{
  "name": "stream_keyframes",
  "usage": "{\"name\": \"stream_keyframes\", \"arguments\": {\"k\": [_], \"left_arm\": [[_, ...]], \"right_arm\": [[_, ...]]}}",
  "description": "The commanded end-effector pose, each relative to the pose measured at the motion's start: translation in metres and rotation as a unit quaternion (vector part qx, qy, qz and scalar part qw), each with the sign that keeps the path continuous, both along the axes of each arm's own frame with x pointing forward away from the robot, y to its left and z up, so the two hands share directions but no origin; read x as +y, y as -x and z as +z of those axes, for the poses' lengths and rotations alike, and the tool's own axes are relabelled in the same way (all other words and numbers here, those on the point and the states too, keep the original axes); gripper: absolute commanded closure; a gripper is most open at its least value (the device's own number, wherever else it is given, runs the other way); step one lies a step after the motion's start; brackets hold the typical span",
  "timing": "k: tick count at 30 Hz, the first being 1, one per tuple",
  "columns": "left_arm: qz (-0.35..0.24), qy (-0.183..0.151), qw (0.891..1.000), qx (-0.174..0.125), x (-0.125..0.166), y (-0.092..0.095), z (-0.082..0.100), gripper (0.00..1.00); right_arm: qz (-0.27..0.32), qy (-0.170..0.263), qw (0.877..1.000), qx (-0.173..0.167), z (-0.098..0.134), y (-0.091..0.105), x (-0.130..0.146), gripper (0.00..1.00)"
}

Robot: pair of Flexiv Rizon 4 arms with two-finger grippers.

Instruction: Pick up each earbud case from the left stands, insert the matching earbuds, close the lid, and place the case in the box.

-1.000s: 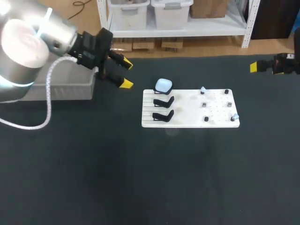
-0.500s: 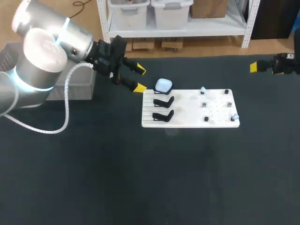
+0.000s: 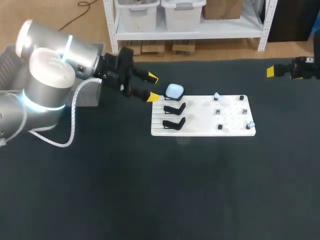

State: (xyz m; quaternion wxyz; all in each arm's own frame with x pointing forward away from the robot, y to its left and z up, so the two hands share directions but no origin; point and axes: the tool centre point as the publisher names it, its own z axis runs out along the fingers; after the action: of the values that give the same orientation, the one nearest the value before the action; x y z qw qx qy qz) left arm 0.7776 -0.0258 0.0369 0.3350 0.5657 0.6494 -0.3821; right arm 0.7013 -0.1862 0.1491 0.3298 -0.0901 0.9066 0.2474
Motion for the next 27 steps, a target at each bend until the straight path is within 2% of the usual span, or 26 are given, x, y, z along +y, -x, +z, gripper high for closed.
{"name": "stream_keyframes", "arguments": {"k": [1, 7, 14, 18, 25, 27], "left_arm": [[0.001, 0.006, 1.0, -0.009, -0.004, 0.002, -0.006, 0.07], [0.008, 0.017, 1.0, -0.007, -0.014, -0.003, -0.01, 0.24], [0.012, 0.021, 1.0, -0.012, -0.022, -0.011, -0.015, 0.32], [0.01, 0.02, 1.0, -0.014, -0.027, -0.014, -0.017, 0.33], [0.008, 0.02, 1.0, -0.019, -0.031, -0.019, -0.02, 0.44], [0.008, 0.022, 1.0, -0.019, -0.031, -0.019, -0.02, 0.45]], "right_arm": [[0.0, 0.001, 1.0, 0.0, 0.0, 0.0, 0.0, 0.0], [0.0, 0.001, 1.0, 0.0, 0.0, 0.0, 0.0, 0.0], [0.0, 0.001, 1.0, 0.0, 0.0, 0.0, 0.0, 0.0], [0.0, 0.001, 1.0, 0.0, 0.0, 0.0, 0.0, 0.0], [0.0, 0.001, 1.0, 0.0, 0.0, 0.0, 0.0, 0.0], [0.0, 0.001, 1.0, 0.0, 0.0, 0.0, 0.0, 0.0]]}}
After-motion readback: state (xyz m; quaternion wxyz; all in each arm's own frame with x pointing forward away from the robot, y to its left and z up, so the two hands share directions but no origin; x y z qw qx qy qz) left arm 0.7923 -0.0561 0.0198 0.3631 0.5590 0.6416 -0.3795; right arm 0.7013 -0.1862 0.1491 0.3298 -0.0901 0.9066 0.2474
